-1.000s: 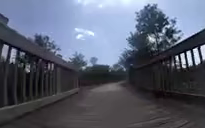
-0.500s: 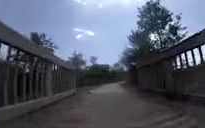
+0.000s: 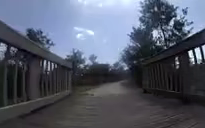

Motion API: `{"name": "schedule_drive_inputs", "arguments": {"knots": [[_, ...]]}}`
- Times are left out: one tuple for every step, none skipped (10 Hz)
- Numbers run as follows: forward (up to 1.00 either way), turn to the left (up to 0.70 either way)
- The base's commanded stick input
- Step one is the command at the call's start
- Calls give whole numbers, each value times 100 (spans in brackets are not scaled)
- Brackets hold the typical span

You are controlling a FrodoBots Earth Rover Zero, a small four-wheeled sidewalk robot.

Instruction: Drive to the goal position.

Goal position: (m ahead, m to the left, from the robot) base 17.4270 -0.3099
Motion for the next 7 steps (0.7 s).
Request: {"name": "schedule_drive_inputs", "arguments": {"knots": [[85, 0], [85, 0], [85, 0], [85, 0], [85, 0], [85, 0], [85, 0]]}}
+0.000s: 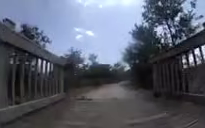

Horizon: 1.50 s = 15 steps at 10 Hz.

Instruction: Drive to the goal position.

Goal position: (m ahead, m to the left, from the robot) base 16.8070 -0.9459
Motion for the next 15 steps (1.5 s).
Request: {"name": "schedule_drive_inputs", "arguments": {"knots": [[85, 0], [85, 0], [85, 0], [85, 0], [85, 0], [85, 0], [85, 0], [85, 0], [85, 0], [85, 0], [85, 0], [85, 0], [85, 0], [85, 0], [85, 0]]}}
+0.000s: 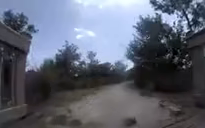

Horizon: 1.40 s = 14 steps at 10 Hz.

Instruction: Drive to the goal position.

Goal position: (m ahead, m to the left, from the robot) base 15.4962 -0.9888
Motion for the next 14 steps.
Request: {"name": "schedule_drive_inputs", "arguments": {"knots": [[85, 0], [85, 0], [85, 0], [85, 0], [85, 0], [85, 0], [85, 0], [85, 0], [85, 0], [85, 0], [85, 0], [85, 0], [85, 0], [85, 0]]}}
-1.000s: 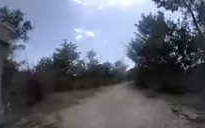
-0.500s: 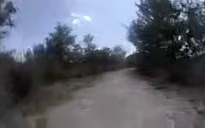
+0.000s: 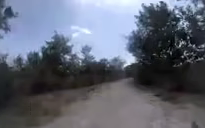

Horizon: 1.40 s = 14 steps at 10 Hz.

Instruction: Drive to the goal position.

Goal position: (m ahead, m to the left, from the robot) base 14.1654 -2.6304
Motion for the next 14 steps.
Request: {"name": "schedule_drive_inputs", "arguments": {"knots": [[85, 0], [85, 0], [85, 0], [85, 0], [85, 0], [85, 0], [85, 0], [85, 0], [85, 0], [85, 0], [85, 0], [85, 0], [85, 0], [85, 0]]}}
